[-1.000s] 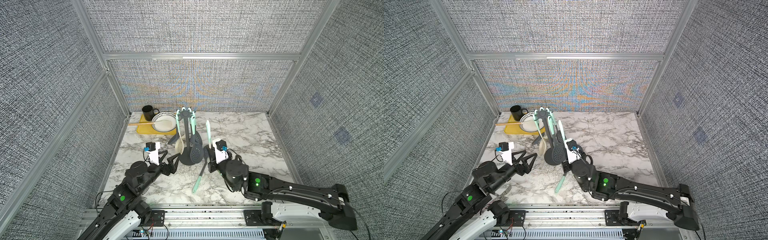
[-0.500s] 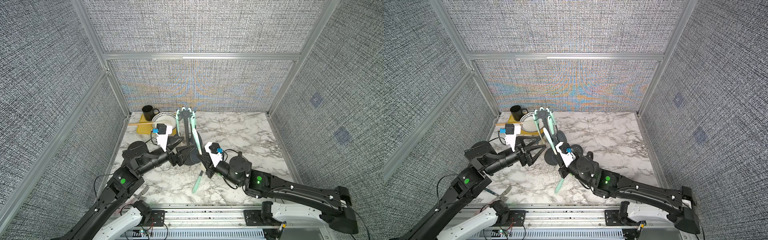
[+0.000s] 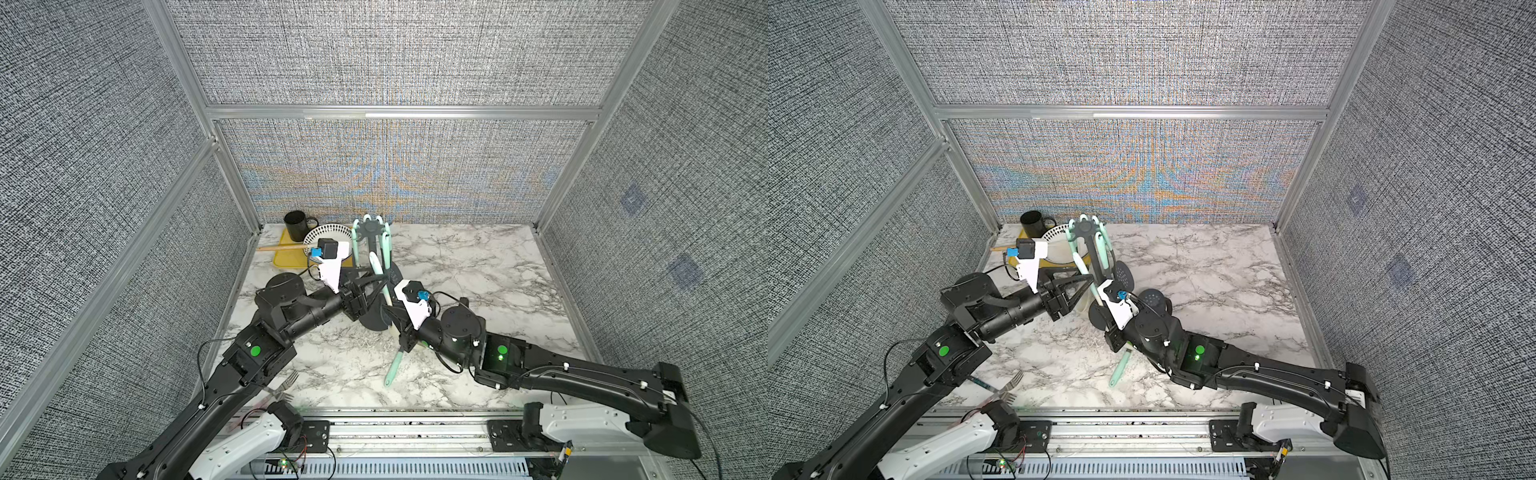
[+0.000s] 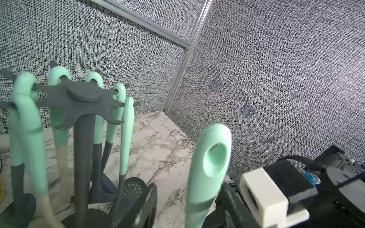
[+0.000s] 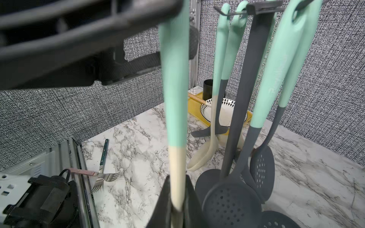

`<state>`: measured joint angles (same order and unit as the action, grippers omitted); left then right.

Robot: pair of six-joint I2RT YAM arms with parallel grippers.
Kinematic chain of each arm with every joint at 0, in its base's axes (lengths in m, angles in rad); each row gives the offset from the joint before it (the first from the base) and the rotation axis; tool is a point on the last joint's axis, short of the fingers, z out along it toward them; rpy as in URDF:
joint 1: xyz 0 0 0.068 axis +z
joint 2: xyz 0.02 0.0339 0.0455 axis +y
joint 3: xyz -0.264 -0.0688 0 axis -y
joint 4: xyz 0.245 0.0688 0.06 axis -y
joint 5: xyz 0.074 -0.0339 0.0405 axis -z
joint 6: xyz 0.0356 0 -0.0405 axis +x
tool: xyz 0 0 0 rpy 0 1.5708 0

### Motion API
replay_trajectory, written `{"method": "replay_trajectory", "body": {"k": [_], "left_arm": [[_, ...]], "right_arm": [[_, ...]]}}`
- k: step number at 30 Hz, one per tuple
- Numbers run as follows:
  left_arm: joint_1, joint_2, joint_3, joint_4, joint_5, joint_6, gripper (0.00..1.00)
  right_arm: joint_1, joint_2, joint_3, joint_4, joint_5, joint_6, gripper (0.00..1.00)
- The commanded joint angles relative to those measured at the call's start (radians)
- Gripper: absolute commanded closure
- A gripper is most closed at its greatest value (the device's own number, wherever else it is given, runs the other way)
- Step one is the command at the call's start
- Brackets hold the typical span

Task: Hang the skimmer on the kitchen utensil rack
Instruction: Adjust the skimmer.

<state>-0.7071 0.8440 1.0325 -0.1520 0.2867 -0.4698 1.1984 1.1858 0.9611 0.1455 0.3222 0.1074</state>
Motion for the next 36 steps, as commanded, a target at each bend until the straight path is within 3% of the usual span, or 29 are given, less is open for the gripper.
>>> {"method": "replay_trajectory", "body": {"k": [1, 4, 9, 11, 19, 22, 25, 27, 30, 36], "left_arm": [[0.0, 0.007, 0.014, 0.042, -0.02, -0.009, 0.56], [0.0, 0.013, 0.016, 0.042, -0.021, -0.014, 0.66], [0.0, 0.012, 0.014, 0.034, -0.033, -0.022, 0.98], [0.0, 0.003, 0.011, 0.032, -0.026, -0.01, 0.98], [0.0, -0.035, -0.017, 0.037, -0.047, -0.011, 0.97], [0.0, -0.019, -0.013, 0.051, -0.005, -0.023, 0.54], [0.0, -0.004, -0.014, 0.063, 0.003, -0.035, 0.39], [0.0, 0.006, -0.017, 0.072, 0.005, -0.038, 0.41], [0.0, 0.009, -0.023, 0.088, -0.003, -0.051, 0.52], [-0.001, 0.015, -0.023, 0.095, -0.039, -0.066, 0.57]], "right_arm": [[0.0, 0.005, 0.01, 0.004, 0.04, 0.006, 1.0], [0.0, 0.02, 0.02, -0.01, 0.052, 0.01, 1.0], [0.002, 0.023, 0.022, -0.016, 0.056, 0.016, 1.0], [0.001, 0.006, 0.01, -0.001, 0.049, 0.012, 1.0], [0.0, -0.063, -0.039, 0.046, 0.005, 0.014, 1.0], [0.001, -0.046, -0.026, 0.042, 0.012, 0.02, 1.0], [0.0, -0.029, -0.012, 0.051, -0.004, 0.019, 1.0], [0.0, -0.022, -0.005, 0.058, -0.012, 0.017, 1.0], [0.0, -0.018, -0.001, 0.062, -0.018, 0.015, 1.0], [0.004, -0.003, -0.006, 0.079, -0.041, 0.02, 1.0]]}}
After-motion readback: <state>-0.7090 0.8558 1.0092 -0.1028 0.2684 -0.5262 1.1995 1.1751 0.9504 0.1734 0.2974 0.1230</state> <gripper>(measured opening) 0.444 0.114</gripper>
